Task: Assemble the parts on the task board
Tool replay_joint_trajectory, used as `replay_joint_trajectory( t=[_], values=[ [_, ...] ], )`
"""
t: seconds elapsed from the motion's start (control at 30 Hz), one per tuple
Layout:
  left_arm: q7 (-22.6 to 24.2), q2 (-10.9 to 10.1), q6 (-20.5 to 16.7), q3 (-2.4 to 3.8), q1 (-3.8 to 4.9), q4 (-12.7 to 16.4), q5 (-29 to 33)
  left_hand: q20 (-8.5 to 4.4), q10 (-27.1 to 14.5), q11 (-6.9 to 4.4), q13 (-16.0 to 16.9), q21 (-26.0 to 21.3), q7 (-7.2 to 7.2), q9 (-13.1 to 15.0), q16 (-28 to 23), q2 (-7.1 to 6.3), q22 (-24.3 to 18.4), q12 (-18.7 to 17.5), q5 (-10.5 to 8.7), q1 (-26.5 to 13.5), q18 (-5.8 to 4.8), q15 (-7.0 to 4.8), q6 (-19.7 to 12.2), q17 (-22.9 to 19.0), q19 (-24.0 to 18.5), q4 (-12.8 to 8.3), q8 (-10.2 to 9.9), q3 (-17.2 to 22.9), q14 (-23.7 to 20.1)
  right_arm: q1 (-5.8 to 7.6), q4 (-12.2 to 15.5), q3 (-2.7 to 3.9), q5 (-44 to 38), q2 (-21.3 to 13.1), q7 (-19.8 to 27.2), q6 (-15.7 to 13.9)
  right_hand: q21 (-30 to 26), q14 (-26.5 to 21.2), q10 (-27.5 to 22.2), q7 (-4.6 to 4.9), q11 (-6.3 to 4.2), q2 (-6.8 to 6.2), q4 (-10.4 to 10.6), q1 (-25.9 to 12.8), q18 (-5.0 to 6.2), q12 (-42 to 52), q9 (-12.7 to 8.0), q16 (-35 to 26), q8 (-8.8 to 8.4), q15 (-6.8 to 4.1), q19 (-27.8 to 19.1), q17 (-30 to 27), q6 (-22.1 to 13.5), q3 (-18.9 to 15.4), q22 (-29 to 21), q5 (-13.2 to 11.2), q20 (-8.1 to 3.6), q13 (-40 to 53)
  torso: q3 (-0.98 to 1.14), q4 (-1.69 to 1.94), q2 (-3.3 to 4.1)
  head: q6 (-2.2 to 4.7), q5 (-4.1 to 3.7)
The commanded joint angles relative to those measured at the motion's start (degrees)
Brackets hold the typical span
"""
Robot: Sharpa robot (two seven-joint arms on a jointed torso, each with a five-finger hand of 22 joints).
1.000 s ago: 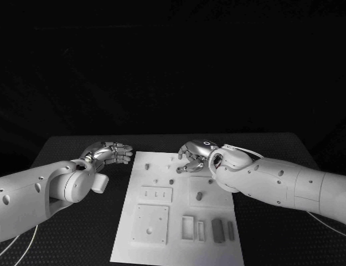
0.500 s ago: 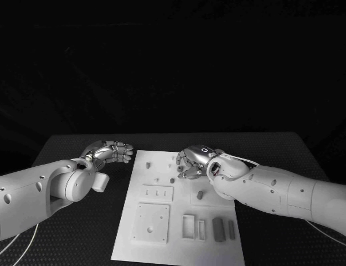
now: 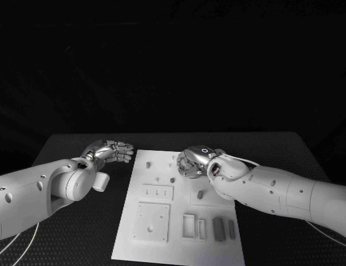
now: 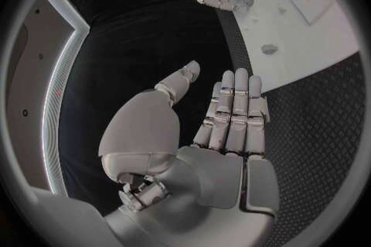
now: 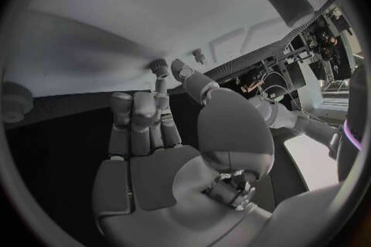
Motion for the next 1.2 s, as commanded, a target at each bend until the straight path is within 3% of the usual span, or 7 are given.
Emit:
replay_joint_trajectory(
  t=[0.03,0.27,0.4,0.67,0.9,1.13,1.2],
  values=[
    [0.7,0.1,0.7,0.03,0.01,0.1,-0.3,0.04,0.0,0.07,0.1,0.3,-0.11,0.1,0.0,-0.06,1.2,-0.2,-0.25,-0.2,0.77,0.20,-0.3,0.1,-0.3,0.2,-0.3,0.1,-0.2,-0.05,-0.1,-0.01,-0.8,0.1,0.4,0.5,-0.3,0.2,0.5,1.01,-0.01,0.64,0.0,0.0,2.59,-0.1,-0.2,-0.4,-0.31,-0.42,0.3,0.0,0.9,1.0,0.0,0.1,0.08,-0.1,0.06,-0.06,-0.01,-0.01,0.05],
    [0.7,0.1,0.8,0.03,0.00,0.0,-0.3,0.04,0.0,0.07,0.1,0.3,-0.11,0.1,0.0,-0.04,1.3,-0.2,-0.24,-0.2,0.77,0.20,-0.3,0.1,-0.3,0.2,-0.3,0.1,-0.2,-0.05,-0.9,-0.01,-0.8,0.6,-0.4,1.0,-0.2,0.3,0.5,1.23,0.20,0.80,0.0,-0.4,2.59,0.0,-0.7,-0.4,-0.90,-0.23,0.5,0.0,0.6,3.4,0.2,0.1,0.18,-0.2,0.08,-0.02,-0.02,0.00,-0.01],
    [0.6,0.2,0.8,0.03,0.00,0.0,-0.3,0.04,0.0,0.07,0.1,0.3,-0.11,0.1,0.0,-0.04,1.3,-0.2,-0.24,-0.3,0.77,0.20,-0.3,0.1,-0.3,0.3,-0.3,0.1,-0.2,-0.05,-1.2,-0.01,-0.9,0.8,-0.7,1.5,-0.2,0.2,0.4,1.59,0.52,-0.76,0.0,-1.0,2.59,0.1,-1.2,-0.5,-1.65,0.04,0.6,0.1,-0.5,3.7,0.3,0.1,0.21,-0.3,0.08,-0.04,0.01,-0.01,-0.01],
    [0.6,0.1,0.7,0.03,0.00,0.1,-0.3,0.05,-0.1,0.07,0.1,0.3,-0.11,0.1,0.0,-0.05,1.3,-0.2,-0.24,-0.3,0.77,0.20,-0.3,0.1,-0.3,0.3,-0.3,0.1,-0.2,-0.06,-1.5,-0.07,-0.9,1.0,-1.0,2.6,-0.2,0.2,0.2,2.05,0.96,-2.52,0.1,-1.8,2.59,0.2,-1.7,-0.6,-2.36,0.46,0.7,0.1,-1.7,3.5,0.3,0.1,0.23,-0.4,0.04,-0.08,-0.01,-0.13,-0.04],
    [0.6,0.1,0.7,0.03,0.00,0.0,-0.3,0.05,-0.1,0.08,0.1,0.3,-0.10,0.2,0.0,-0.04,1.3,-0.2,-0.24,-0.3,0.77,0.20,-0.3,0.1,-0.3,0.3,-0.3,0.1,-0.2,-0.06,-1.6,-0.09,-0.7,1.1,-0.9,3.4,-0.3,0.2,0.1,2.09,1.02,-1.99,0.2,-1.6,2.59,0.2,-1.7,-0.6,-2.34,0.53,0.7,0.2,-1.6,4.0,0.3,0.1,0.23,-0.5,0.04,-0.05,-0.02,-0.18,-0.04],
    [0.6,0.1,0.7,0.02,0.00,-0.1,-0.3,0.05,-0.1,0.08,0.1,0.3,-0.10,0.2,0.0,-0.03,1.3,-0.3,-0.23,-0.3,0.77,0.21,-0.3,0.1,-0.3,0.3,-0.3,0.1,-0.2,-0.06,-1.9,-0.10,-0.8,1.1,-0.9,4.3,-0.5,0.2,0.0,1.80,0.76,0.44,0.6,-0.8,2.59,0.3,-1.6,-0.7,-1.73,0.31,0.6,0.2,-0.4,6.5,0.3,0.1,0.27,-0.6,0.04,-0.03,-0.03,-0.28,-0.11],
    [0.6,0.0,0.7,0.02,0.00,0.0,-0.3,0.05,-0.1,0.08,0.1,0.3,-0.10,0.2,0.0,-0.03,1.3,-0.3,-0.23,-0.3,0.76,0.21,-0.3,0.1,-0.3,0.3,-0.3,0.0,-0.2,-0.06,-1.9,-0.11,-0.8,1.1,-0.9,4.5,-0.5,0.2,0.0,1.77,0.73,0.61,0.7,-1.0,2.59,0.4,-1.7,-0.7,-1.73,0.28,0.6,0.2,-0.4,6.9,0.4,0.1,0.31,-0.6,0.04,-0.08,-0.03,-0.28,-0.10]
  ],
)
